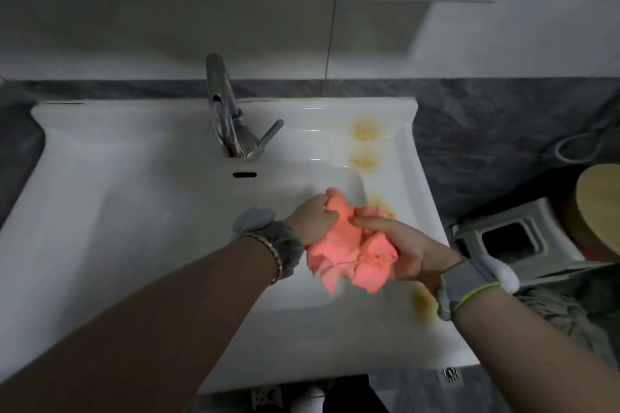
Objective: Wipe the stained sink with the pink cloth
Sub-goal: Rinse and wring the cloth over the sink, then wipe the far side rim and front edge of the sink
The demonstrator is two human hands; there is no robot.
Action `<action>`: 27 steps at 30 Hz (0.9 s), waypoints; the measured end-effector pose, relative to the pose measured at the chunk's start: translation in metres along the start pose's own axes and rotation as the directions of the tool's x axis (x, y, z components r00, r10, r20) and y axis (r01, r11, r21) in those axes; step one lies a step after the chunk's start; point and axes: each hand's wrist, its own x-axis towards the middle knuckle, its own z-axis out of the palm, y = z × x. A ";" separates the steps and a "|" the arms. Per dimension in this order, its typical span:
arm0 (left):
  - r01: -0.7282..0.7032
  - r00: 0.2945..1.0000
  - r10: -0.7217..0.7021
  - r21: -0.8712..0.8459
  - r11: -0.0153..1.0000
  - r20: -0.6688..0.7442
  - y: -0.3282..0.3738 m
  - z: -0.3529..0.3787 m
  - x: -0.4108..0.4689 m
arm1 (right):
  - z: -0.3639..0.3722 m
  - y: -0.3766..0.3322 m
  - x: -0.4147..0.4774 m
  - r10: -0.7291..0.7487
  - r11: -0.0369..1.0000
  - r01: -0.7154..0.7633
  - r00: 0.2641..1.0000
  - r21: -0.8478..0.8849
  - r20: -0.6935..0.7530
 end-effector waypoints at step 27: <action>-0.057 0.961 0.041 -0.052 0.997 -0.272 0.045 -0.014 0.100 | -0.081 -0.111 0.055 -0.055 0.905 -0.065 0.962 -0.421 -0.267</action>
